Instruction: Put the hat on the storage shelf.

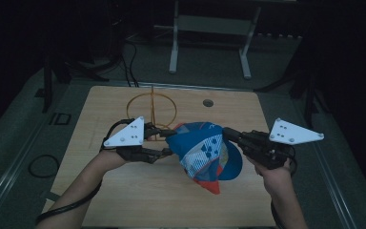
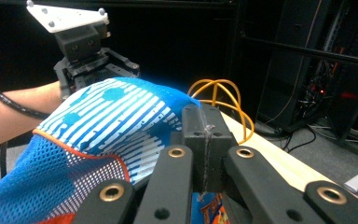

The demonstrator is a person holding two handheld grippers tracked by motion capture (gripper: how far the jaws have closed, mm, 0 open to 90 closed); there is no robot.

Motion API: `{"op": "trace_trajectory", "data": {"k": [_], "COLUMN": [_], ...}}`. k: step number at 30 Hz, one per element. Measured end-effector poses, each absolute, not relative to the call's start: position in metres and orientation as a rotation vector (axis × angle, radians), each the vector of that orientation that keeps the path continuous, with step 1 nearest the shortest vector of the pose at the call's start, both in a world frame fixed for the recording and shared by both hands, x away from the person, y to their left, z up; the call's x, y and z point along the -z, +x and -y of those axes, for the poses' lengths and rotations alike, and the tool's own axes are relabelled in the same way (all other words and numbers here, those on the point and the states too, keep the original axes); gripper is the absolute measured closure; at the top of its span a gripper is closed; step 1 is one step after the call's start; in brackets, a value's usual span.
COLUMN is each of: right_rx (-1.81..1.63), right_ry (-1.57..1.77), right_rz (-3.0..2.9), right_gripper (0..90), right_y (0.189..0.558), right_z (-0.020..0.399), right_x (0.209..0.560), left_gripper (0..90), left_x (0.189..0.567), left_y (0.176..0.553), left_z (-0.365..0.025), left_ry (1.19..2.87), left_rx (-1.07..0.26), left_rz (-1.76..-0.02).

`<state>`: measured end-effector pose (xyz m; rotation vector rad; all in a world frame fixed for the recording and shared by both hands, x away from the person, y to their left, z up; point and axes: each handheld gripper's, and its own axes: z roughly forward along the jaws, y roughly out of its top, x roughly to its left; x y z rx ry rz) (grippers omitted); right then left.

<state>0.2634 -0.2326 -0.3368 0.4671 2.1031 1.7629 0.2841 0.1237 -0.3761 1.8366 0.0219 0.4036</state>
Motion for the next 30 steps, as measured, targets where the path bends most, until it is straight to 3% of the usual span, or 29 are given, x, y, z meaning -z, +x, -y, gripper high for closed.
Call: {"op": "trace_trajectory", "data": {"k": [5,9,12,19,24,30], "right_rx": [-1.768,-1.738,-1.744,-1.716,-1.743,-1.729], "right_ry": [0.478,0.479,0.486,0.482,0.485,0.494], "right_rz": [-2.091,-2.078,-2.075,-2.068,-2.070,-2.086], "right_gripper": [90.0,90.0,90.0,90.0,90.0,90.0], "right_y": [0.266,0.272,0.282,0.306,0.328,0.353], "right_z": [0.235,0.230,0.223,0.192,0.167,0.129], "right_x": [0.332,0.326,0.321,0.304,0.295,0.288], "left_gripper": [33.5,13.3,5.3,2.5,2.6,2.7], "left_x": [0.378,0.386,0.399,0.439,0.469,0.501], "left_y": [0.278,0.271,0.269,0.261,0.250,0.243], "left_z": [-0.136,-0.148,-0.160,-0.192,-0.207,-0.225], "left_ry": [1.844,1.863,1.883,1.824,1.827,1.763], "left_rx": [-0.483,-0.540,-0.552,-0.635,-0.737,-0.727], "left_rz": [-0.115,-0.194,-0.283,-0.524,-0.586,-0.700]}}
